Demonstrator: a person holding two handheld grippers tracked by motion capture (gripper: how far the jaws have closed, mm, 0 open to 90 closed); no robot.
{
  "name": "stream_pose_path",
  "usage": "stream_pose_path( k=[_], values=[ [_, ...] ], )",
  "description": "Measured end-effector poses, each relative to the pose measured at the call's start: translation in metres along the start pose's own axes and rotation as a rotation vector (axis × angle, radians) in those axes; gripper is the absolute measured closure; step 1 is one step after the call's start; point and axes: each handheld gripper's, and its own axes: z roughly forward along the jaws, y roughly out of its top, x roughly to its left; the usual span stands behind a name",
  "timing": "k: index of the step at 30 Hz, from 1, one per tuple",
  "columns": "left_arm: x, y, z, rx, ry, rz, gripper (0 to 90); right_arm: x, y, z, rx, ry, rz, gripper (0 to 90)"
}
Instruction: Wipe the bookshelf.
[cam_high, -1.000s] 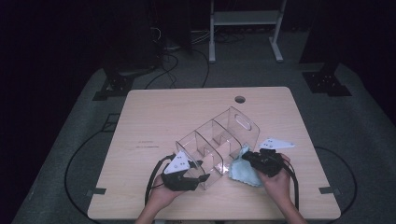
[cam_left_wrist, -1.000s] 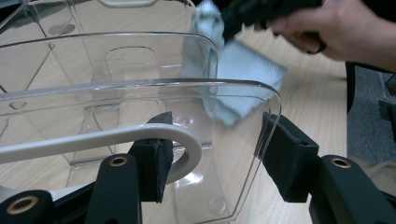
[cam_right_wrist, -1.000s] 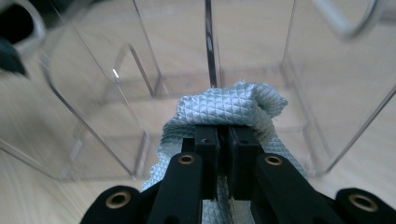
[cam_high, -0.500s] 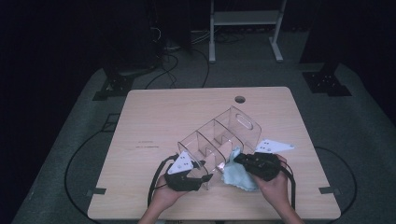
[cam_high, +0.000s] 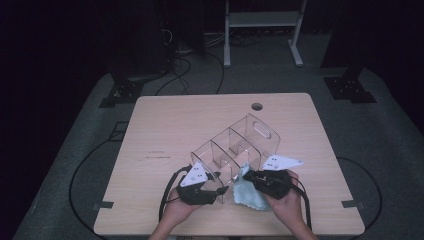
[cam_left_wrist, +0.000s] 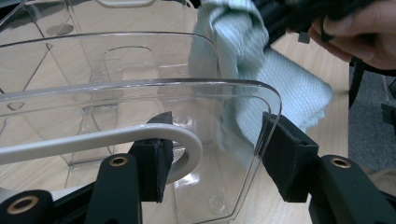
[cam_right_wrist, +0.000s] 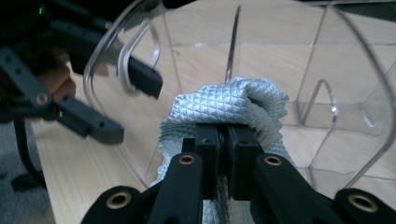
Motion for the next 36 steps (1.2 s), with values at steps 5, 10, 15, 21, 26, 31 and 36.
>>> stream_pose_path(
  k=[5,10,15,21,26,31,36],
  values=[
    [0.000,0.000,0.000,-0.001,0.003,-0.003,46.1,0.001,-0.004,0.002,0.005,-0.016,-0.006,84.5],
    [0.000,0.000,0.000,0.000,0.002,-0.005,46.2,0.002,-0.007,0.004,0.034,-0.038,-0.020,84.5],
    [-0.001,0.000,0.000,0.001,0.002,-0.002,46.2,0.004,-0.001,0.002,0.009,-0.038,-0.023,84.6],
    [0.000,0.000,0.000,0.001,0.003,0.000,46.2,-0.001,-0.017,0.010,0.068,-0.035,-0.004,84.5],
    [0.000,0.000,0.000,-0.001,0.003,-0.001,46.2,0.002,-0.016,0.011,0.071,-0.047,-0.014,84.5],
    [0.000,0.000,0.000,0.003,0.005,0.000,46.2,-0.001,-0.023,0.015,0.078,-0.035,0.005,84.5],
    [0.000,0.000,0.000,0.002,0.010,-0.004,46.1,-0.006,-0.035,0.026,0.113,-0.021,0.042,84.4]
  ],
)
